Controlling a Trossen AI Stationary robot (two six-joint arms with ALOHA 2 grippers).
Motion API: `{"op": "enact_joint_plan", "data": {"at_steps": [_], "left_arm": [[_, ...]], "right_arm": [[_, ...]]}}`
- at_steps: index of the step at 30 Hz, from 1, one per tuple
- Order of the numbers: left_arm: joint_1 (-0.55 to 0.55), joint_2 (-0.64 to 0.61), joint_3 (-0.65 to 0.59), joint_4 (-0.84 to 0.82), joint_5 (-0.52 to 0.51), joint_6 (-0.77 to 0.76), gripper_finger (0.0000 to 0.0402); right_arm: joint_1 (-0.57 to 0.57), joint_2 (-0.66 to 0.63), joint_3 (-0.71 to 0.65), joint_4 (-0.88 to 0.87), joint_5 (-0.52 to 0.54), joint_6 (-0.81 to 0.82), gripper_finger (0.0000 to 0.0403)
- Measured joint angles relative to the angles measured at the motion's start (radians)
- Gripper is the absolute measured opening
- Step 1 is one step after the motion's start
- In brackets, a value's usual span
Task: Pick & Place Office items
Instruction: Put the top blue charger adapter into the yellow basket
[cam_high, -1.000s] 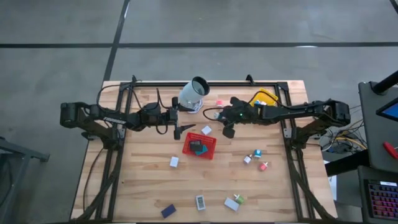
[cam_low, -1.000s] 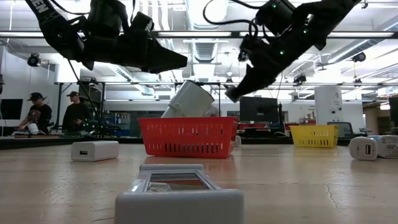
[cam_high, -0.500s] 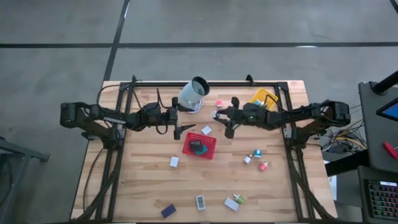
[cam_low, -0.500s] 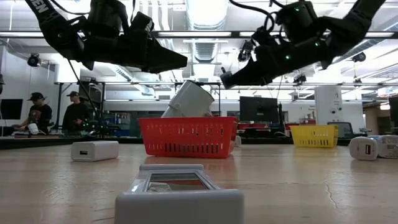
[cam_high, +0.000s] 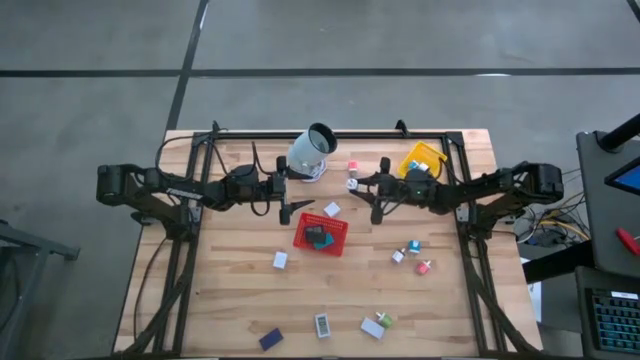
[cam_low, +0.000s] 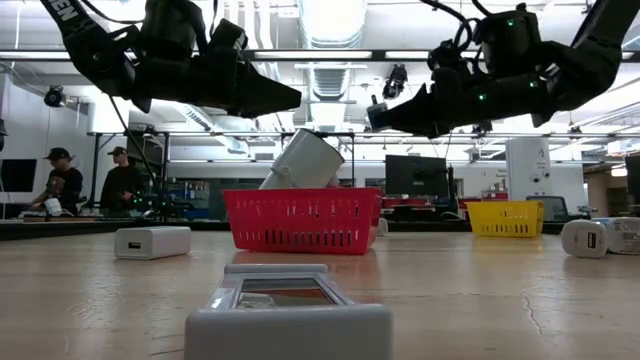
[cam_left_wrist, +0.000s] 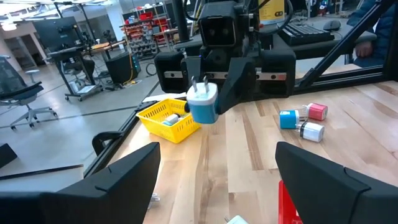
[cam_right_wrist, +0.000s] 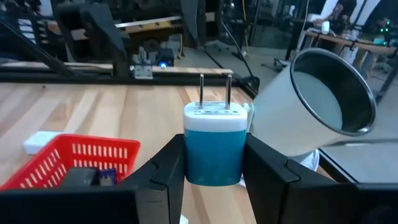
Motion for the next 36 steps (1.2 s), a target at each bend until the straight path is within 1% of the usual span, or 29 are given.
{"op": "enact_joint_plan", "data": {"at_steps": [4,11,18,24,28,36], "left_arm": [[0.000,0.000,0.000,0.000,0.000,-0.002,0.0324],[0.000,0.000,0.000,0.001,0.000,-0.002,0.0324],[0.000,0.000,0.000,0.002,0.000,-0.002,0.0324],[0.000,0.000,0.000,0.003,0.000,-0.002,0.0324],[0.001,0.000,0.000,0.003,0.000,-0.002,0.0324],[0.000,0.000,0.000,0.003,0.000,-0.002,0.0324]], "right_arm": [[-0.001,0.000,-0.021,0.043,-0.003,0.003,0.0119],[-0.002,0.000,-0.027,0.045,0.000,0.018,0.0119],[-0.024,0.000,-0.030,0.045,0.042,0.046,0.0119],[-0.029,0.000,-0.037,0.045,0.136,0.068,0.0119],[-0.031,0.000,-0.042,0.043,0.232,0.081,0.0119],[-0.030,0.000,-0.042,0.032,0.385,0.103,0.0119]]}}
